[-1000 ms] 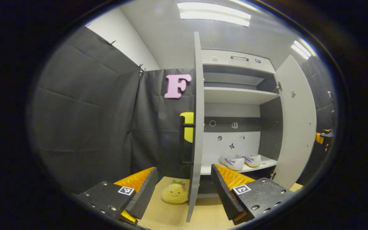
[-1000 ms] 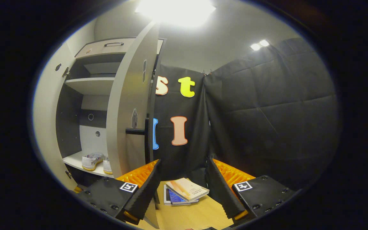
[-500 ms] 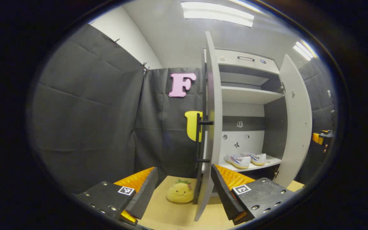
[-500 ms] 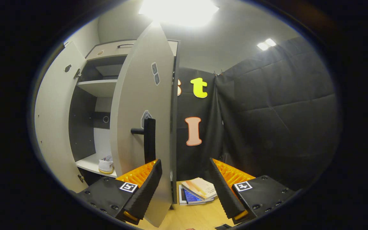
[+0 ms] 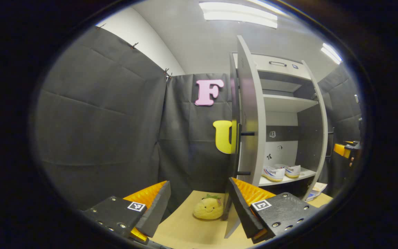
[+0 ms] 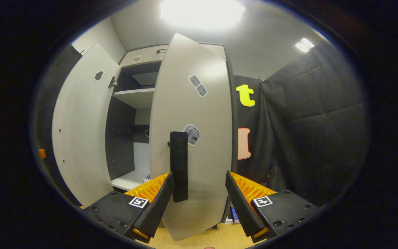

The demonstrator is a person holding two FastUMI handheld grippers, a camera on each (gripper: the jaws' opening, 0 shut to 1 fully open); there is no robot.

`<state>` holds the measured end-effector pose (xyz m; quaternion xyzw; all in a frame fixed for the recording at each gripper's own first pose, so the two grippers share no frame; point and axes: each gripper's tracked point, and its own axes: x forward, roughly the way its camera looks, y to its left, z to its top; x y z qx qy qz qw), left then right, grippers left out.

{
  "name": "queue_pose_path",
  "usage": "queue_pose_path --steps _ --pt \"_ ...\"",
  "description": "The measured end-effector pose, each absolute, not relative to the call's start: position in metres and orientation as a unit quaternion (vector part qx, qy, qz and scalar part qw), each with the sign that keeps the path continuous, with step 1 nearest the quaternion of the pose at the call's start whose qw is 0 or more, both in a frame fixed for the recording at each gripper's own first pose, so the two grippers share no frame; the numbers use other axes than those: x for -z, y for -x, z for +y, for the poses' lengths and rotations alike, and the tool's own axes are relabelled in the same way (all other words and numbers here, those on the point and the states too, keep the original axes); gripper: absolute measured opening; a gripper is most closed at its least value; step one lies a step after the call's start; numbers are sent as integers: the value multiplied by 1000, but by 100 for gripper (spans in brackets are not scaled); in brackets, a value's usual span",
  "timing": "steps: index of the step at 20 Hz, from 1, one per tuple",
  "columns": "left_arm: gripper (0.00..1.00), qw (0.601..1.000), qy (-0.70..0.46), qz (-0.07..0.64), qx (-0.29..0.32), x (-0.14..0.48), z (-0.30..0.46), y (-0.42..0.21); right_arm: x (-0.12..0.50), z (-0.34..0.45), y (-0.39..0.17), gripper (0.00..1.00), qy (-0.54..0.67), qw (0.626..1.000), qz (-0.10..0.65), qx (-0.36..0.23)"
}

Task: Grab one shoe with the right hand and put it into the shoe cabinet, grab the other shoe with the left hand and put it into the shoe cabinet; then close the right door with the right hand and the left door with the left hand.

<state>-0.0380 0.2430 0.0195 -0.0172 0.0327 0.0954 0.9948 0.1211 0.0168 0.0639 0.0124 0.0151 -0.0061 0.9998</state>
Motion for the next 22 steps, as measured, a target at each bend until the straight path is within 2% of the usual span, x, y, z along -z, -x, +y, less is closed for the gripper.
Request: queue_pose_path --steps 6,9,17,22 --pt "94 991 16 33 -129 -21 274 5 -62 56 -99 96 -13 998 10 -62" --pt "95 991 28 38 -123 -19 271 -17 -50 65 -84 94 -5 996 23 -83" --pt "94 994 22 53 -89 -8 231 -55 -32 53 -70 96 7 996 45 -83" --pt "94 994 13 51 -100 -12 224 -55 -25 29 -69 96 -6 996 51 -72"
